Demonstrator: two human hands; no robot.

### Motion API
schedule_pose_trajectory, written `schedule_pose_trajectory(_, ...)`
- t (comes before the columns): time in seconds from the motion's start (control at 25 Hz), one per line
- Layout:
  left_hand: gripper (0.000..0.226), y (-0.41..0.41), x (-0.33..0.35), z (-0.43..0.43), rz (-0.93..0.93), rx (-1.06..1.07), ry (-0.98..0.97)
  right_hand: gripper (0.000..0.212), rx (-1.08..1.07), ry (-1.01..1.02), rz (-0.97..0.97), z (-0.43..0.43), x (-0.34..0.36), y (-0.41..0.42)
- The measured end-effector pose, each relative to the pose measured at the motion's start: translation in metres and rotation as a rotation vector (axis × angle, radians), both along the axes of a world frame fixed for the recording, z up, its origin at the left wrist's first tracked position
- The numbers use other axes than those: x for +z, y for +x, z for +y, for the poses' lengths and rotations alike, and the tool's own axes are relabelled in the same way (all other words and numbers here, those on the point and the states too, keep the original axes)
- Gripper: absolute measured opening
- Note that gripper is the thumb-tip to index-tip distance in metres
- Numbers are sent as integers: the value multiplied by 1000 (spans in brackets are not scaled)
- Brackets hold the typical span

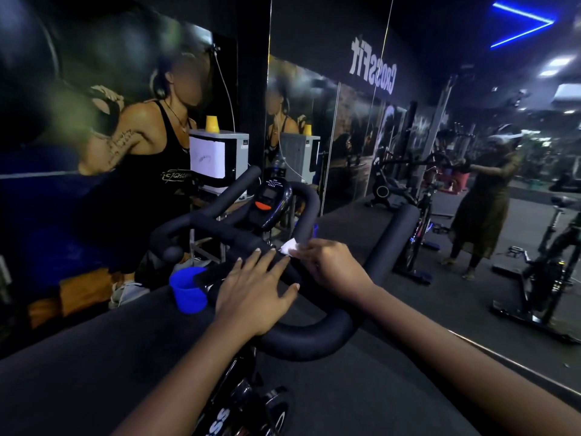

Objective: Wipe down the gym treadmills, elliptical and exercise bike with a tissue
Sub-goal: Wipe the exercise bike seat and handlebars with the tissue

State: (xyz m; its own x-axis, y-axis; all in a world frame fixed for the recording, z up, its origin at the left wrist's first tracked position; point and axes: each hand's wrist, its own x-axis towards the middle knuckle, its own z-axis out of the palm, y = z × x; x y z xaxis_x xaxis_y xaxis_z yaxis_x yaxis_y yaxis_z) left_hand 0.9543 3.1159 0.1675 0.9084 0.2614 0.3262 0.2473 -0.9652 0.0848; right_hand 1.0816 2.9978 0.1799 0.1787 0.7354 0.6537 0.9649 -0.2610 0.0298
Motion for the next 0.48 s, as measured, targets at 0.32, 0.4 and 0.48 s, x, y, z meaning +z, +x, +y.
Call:
schedule_pose_trajectory(0.32,55,-5,-3,-1,-41,-37,15,35,-297,122,151,23,61,54)
schedule_pose_trajectory(0.4,55,-5,-3,-1,-54,-34,12,38,-337,20,117,24,48,50)
schedule_pose_trajectory(0.48,55,-4,-4,0,-64,-31,17,35,-289,-25,50,19,35,33)
